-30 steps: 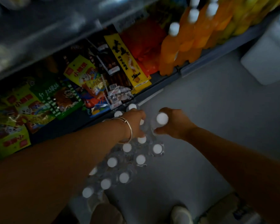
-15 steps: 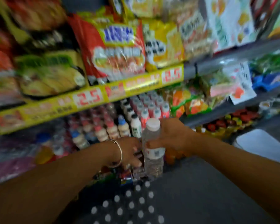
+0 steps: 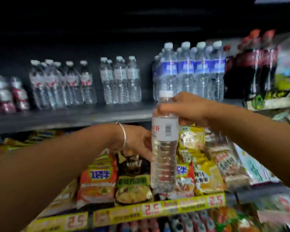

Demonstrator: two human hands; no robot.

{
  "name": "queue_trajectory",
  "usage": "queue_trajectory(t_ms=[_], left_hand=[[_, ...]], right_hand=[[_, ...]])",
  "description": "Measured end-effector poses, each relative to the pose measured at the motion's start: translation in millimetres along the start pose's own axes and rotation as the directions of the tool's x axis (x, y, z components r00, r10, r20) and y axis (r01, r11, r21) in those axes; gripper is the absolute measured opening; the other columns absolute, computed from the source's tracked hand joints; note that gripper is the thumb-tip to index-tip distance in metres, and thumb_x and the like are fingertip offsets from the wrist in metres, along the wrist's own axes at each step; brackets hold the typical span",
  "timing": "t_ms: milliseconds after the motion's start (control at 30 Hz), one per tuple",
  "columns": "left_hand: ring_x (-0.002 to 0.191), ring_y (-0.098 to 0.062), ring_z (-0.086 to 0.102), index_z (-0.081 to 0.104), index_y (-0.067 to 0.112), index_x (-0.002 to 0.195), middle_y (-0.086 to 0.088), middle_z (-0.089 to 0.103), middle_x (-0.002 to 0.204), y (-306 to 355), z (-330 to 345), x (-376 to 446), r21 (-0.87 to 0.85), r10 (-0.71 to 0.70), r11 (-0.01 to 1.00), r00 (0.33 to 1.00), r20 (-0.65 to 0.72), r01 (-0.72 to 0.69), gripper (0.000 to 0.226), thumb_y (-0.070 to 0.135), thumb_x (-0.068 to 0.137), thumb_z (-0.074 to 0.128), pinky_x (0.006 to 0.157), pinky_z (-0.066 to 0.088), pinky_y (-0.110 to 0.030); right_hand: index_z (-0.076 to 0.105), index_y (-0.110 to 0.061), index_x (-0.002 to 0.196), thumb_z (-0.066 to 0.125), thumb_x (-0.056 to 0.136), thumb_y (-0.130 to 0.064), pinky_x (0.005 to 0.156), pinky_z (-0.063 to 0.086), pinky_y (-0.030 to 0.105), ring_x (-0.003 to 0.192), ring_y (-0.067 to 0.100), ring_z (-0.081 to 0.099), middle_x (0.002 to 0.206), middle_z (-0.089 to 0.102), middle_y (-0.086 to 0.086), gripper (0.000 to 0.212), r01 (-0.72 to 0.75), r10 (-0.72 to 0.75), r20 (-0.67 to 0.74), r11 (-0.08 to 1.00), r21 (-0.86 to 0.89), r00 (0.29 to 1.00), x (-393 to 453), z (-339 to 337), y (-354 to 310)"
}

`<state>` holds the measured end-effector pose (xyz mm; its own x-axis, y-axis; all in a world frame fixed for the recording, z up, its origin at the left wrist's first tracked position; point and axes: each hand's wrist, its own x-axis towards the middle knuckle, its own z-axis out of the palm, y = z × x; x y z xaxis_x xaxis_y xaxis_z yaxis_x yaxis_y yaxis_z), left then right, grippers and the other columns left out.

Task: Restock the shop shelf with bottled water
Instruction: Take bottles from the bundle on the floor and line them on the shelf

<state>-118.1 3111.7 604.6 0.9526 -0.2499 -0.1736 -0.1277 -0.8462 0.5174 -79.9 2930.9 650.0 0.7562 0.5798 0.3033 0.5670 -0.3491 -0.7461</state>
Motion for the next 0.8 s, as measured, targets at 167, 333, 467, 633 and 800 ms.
queue_trajectory(t_ms=[167, 333, 467, 633, 800], left_hand=[[0.113, -0.022, 0.058, 0.057, 0.011, 0.118, -0.008, 0.063, 0.12, 19, -101, -41, -0.024, 0.003, 1.0, 0.989, -0.146, -0.006, 0.044, 0.007, 0.077, 0.072, 0.104, 0.043, -0.041], [0.103, -0.016, 0.06, 0.054, 0.014, 0.114, -0.001, 0.063, 0.111, 0, -177, -60, -0.146, -0.018, 0.989, 0.961, -0.276, -0.024, 0.037, 0.004, 0.08, 0.066, 0.097, 0.047, -0.033], [0.095, -0.009, 0.06, 0.05, 0.016, 0.114, 0.005, 0.06, 0.103, -38, -219, -55, -0.217, -0.032, 0.976, 0.952, -0.304, -0.036, 0.038, 0.004, 0.081, 0.065, 0.09, 0.049, -0.025], [0.101, -0.014, 0.058, 0.046, 0.006, 0.129, -0.008, 0.058, 0.125, -103, -249, -27, -0.254, -0.056, 0.967, 0.946, -0.321, -0.029, 0.054, 0.004, 0.08, 0.067, 0.085, 0.049, -0.024], [0.1, -0.014, 0.059, 0.053, 0.014, 0.114, -0.002, 0.061, 0.113, -161, -265, 3, -0.246, -0.054, 0.969, 0.939, -0.339, -0.033, 0.041, 0.002, 0.078, 0.07, 0.089, 0.05, -0.025]], right_hand=[[0.065, -0.006, 0.085, 0.065, 0.07, -0.039, 0.043, 0.016, 0.018, 0.036, 0.011, 0.024, 0.038, 0.032, -0.006, 0.036, 0.122, -0.123, -0.086, 0.992, -0.021, 0.989, 55, -31, -92], [0.057, -0.014, 0.072, 0.064, 0.077, -0.039, 0.044, 0.02, 0.017, 0.031, 0.01, 0.03, 0.037, 0.038, -0.003, 0.026, 0.16, -0.163, -0.157, 0.987, -0.034, 0.974, 118, -32, -153], [0.065, -0.016, 0.096, 0.066, 0.067, -0.041, 0.039, 0.024, 0.013, 0.033, 0.008, 0.033, 0.04, 0.043, -0.006, 0.038, 0.171, -0.17, -0.162, 0.985, -0.005, 0.972, 178, -13, -175], [0.06, -0.012, 0.08, 0.066, 0.076, -0.037, 0.046, 0.024, 0.019, 0.038, 0.01, 0.035, 0.048, 0.046, -0.001, 0.026, 0.15, -0.152, -0.15, 0.988, -0.022, 0.977, 250, 22, -177], [0.065, -0.012, 0.085, 0.066, 0.077, -0.035, 0.047, 0.024, 0.02, 0.04, 0.01, 0.037, 0.052, 0.048, 0.0, 0.025, 0.104, -0.11, -0.107, 0.993, -0.059, 0.988, 311, 54, -165]])
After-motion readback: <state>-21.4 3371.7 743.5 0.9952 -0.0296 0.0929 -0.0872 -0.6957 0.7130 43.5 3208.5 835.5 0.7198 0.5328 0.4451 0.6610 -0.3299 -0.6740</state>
